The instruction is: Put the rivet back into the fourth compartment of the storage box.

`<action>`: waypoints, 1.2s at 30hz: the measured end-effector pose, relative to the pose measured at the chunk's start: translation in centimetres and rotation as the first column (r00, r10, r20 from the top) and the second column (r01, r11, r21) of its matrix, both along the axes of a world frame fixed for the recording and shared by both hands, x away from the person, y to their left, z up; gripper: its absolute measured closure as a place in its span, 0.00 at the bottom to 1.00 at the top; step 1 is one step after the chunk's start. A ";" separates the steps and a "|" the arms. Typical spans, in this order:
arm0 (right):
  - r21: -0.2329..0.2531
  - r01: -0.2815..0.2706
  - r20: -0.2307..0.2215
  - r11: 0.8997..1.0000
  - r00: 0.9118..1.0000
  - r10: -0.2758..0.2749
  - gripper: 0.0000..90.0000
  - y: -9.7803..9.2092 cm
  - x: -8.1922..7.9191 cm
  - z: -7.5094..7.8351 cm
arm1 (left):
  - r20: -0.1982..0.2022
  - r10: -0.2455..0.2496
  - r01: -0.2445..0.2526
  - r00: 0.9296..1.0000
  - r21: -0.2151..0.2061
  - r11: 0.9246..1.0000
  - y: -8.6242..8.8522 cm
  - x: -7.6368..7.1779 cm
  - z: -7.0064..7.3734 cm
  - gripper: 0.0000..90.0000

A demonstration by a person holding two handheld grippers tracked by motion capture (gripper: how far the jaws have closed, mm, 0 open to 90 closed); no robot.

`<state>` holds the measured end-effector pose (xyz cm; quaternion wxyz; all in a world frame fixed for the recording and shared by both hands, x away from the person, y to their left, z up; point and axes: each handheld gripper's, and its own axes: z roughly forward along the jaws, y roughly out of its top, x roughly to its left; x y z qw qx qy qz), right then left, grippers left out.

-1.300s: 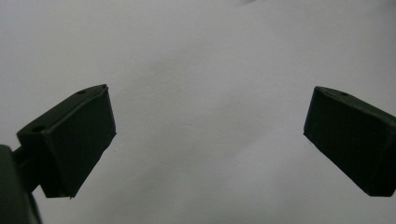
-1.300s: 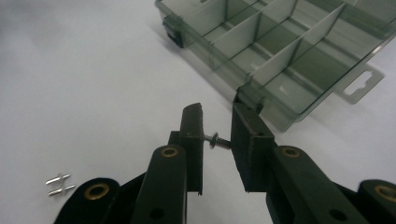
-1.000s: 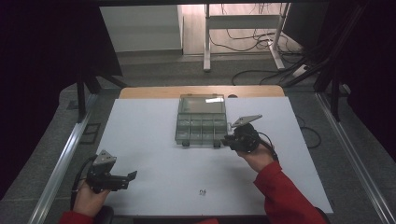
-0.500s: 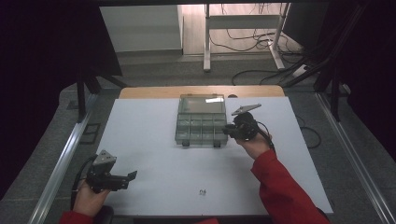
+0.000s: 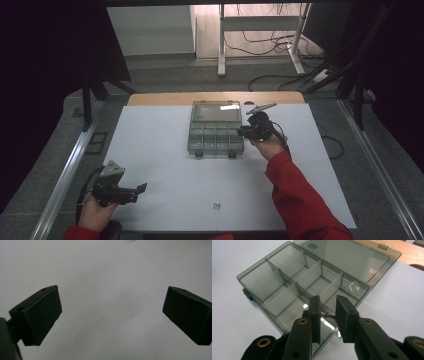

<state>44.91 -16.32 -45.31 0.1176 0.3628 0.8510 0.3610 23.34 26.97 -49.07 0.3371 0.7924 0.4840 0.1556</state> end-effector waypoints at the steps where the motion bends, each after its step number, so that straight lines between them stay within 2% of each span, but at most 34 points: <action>1: -0.001 0.002 0.000 1.000 1.000 -0.002 0.82 0.1 0.2 0.0 | 0.000 0.000 0.000 1.000 0.000 1.000 0.0 0.0 0.0 0.03; 10: -0.007 0.026 -0.007 1.000 1.000 -0.026 0.82 1.0 1.9 -0.5 | -0.003 -0.004 0.004 1.000 0.001 1.000 0.0 0.0 0.0 0.03; 20: -0.048 0.044 -0.014 0.998 0.999 -0.045 0.82 1.7 3.1 -1.9 | -0.002 -0.005 0.005 1.000 0.003 1.000 0.0 0.0 0.0 0.03; 29: -0.061 0.061 -0.010 0.996 0.998 -0.061 0.75 1.5 3.1 -2.0 | -0.004 -0.006 0.006 1.000 0.003 1.000 0.0 0.0 0.0 0.03; 36: -0.059 0.039 0.008 0.997 0.999 -0.039 0.67 1.3 2.3 -1.1 | -0.003 -0.007 0.007 1.000 0.009 1.000 -0.1 0.0 0.0 0.03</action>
